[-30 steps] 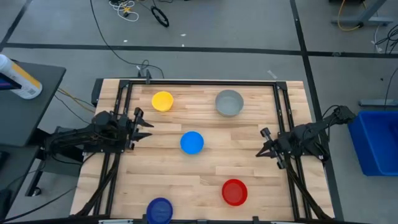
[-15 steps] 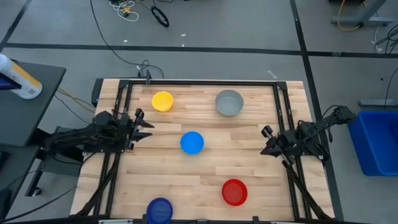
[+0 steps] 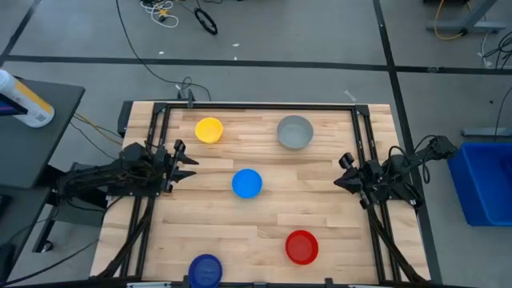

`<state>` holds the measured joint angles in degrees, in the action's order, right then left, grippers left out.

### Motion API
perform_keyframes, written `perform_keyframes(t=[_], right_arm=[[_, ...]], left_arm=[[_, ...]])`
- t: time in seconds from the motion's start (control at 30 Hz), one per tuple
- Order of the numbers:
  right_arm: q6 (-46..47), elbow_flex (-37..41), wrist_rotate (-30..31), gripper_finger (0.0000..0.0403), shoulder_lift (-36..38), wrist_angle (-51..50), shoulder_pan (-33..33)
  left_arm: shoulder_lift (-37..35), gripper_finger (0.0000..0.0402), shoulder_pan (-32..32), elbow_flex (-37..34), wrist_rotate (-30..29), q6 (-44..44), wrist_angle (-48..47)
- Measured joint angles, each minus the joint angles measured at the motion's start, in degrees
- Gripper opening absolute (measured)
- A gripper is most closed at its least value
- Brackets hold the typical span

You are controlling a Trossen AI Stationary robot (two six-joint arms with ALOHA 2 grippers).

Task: Nest bowls inside each other
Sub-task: Stack the light blue bowl on the gray bowl

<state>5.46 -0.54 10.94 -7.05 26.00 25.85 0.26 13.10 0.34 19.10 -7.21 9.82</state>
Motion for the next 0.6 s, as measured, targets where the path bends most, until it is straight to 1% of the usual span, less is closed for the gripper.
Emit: perform_keyframes(t=[0.2,0.3,0.47,0.5,0.57,0.6], right_arm=[[-2.7,0.0,0.2,0.0012,0.0,1.2,0.0],[-2.9,0.0,5.1,0.0012,0.0,0.6,0.0],[-1.3,0.0,18.6,0.0014,-2.1,-8.8,-0.9],[-0.2,-0.3,19.3,0.0017,-2.9,-11.5,-1.8],[2.9,-1.7,18.6,0.0025,-5.4,-16.7,-4.1],[5.0,-2.4,18.4,0.0031,-6.9,-17.7,-5.4]], left_arm=[[0.0,0.0167,0.0,0.0,-0.1,-0.6,0.0],[0.0,0.0167,0.0,0.0,-1.1,-0.8,0.0],[0.0,0.0167,0.0,0.0,-3.4,0.8,-0.1],[0.0,0.0167,0.0,0.0,-4.3,1.8,-0.1],[0.0,0.0167,0.0,0.0,-6.8,3.4,-0.2],[0.0,0.0167,0.0,0.0,-7.9,4.3,-0.5]])
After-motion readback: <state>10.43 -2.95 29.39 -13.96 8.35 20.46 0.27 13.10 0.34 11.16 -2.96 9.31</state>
